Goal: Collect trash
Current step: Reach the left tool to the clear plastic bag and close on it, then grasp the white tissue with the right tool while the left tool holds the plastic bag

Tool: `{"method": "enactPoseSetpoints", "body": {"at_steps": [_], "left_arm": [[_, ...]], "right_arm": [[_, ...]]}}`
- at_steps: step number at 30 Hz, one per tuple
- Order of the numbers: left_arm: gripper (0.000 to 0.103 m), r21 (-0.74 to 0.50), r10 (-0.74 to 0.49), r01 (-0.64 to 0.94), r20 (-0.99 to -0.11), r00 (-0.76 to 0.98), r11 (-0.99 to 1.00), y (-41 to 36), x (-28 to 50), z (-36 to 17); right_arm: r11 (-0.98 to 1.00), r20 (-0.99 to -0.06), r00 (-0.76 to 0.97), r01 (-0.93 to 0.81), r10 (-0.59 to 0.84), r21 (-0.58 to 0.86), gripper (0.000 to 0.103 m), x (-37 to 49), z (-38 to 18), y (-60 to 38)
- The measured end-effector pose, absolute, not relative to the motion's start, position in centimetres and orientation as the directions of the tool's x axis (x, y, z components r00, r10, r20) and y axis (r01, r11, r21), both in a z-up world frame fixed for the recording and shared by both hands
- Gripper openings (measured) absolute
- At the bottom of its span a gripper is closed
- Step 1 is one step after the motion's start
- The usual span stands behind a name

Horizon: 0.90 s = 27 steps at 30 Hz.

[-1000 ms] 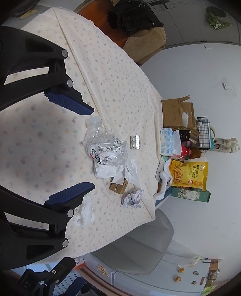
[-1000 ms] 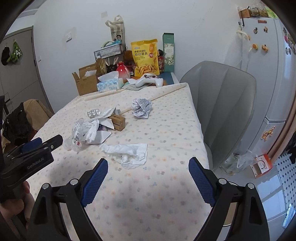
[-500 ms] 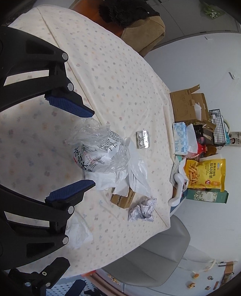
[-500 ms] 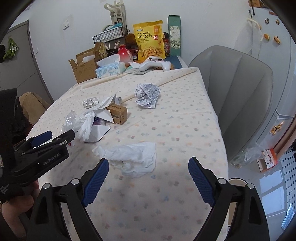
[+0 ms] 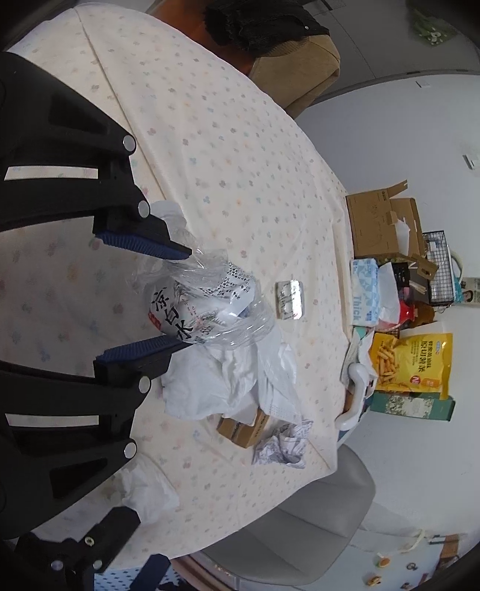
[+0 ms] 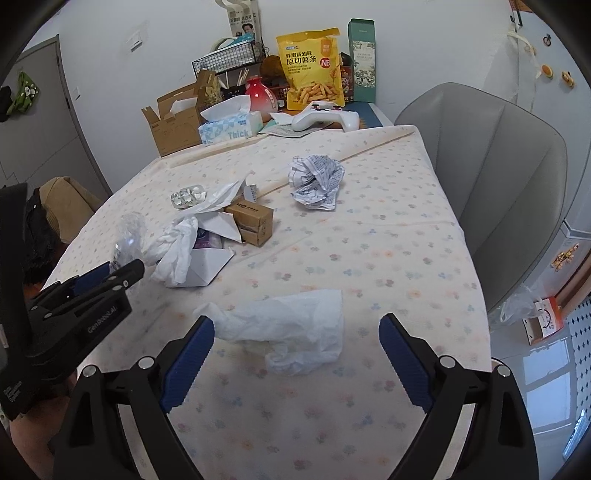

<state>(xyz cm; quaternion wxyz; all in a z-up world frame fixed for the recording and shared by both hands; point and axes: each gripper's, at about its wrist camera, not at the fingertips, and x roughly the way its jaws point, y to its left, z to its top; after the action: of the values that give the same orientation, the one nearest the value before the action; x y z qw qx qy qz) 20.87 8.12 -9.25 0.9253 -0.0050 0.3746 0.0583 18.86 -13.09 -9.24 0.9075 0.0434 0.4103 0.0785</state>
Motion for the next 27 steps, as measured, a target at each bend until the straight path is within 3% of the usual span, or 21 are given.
{"method": "enactPoseSetpoints", "body": {"at_steps": [4,7,8,9,12,15,18,25,26,27], "left_arm": [[0.036,-0.001,0.091,-0.125,-0.684,0.724,0.992,9.0,20.6,-8.8],[0.036,-0.006,0.094,-0.133,-0.678,0.730,0.991,9.2,20.3,-8.4],[0.036,-0.002,0.099,-0.136,-0.674,0.732,0.991,9.2,20.3,-8.3],[0.036,0.001,0.103,-0.138,-0.671,0.734,0.990,9.1,20.2,-8.2],[0.036,0.016,0.109,-0.132,-0.664,0.740,0.991,8.5,19.9,-7.9],[0.036,0.024,0.111,-0.126,-0.652,0.750,0.992,7.9,19.5,-7.5],[0.036,0.026,0.108,-0.119,-0.639,0.761,0.993,7.2,19.0,-6.9],[0.036,0.019,0.100,-0.113,-0.628,0.772,0.993,6.2,18.2,-6.2],[0.036,0.023,0.107,-0.118,-0.625,0.773,0.993,6.3,18.1,-6.3],[0.036,0.026,0.113,-0.124,-0.624,0.773,0.992,6.3,18.0,-6.3]], "right_arm": [[0.984,-0.742,0.646,-0.111,0.177,0.138,0.088,19.3,-9.7,-12.4],[0.984,-0.749,0.638,-0.118,0.180,0.135,0.079,19.7,-10.2,-12.1],[0.983,-0.754,0.630,-0.121,0.186,0.142,0.068,19.9,-10.4,-12.1],[0.981,-0.760,0.620,-0.124,0.194,0.149,0.050,20.1,-10.6,-12.1],[0.975,-0.773,0.595,-0.135,0.222,0.176,0.018,20.1,-11.0,-12.2],[0.977,-0.758,0.615,-0.141,0.215,0.163,0.006,19.4,-10.2,-12.4],[0.977,-0.742,0.636,-0.141,0.214,0.161,0.003,18.4,-9.2,-12.8],[0.977,-0.730,0.650,-0.153,0.210,0.145,0.007,17.4,-8.1,-13.5],[0.977,-0.739,0.639,-0.153,0.214,0.151,0.030,17.5,-8.4,-13.6],[0.975,-0.738,0.637,-0.149,0.220,0.162,0.074,17.5,-8.4,-13.7]]}}
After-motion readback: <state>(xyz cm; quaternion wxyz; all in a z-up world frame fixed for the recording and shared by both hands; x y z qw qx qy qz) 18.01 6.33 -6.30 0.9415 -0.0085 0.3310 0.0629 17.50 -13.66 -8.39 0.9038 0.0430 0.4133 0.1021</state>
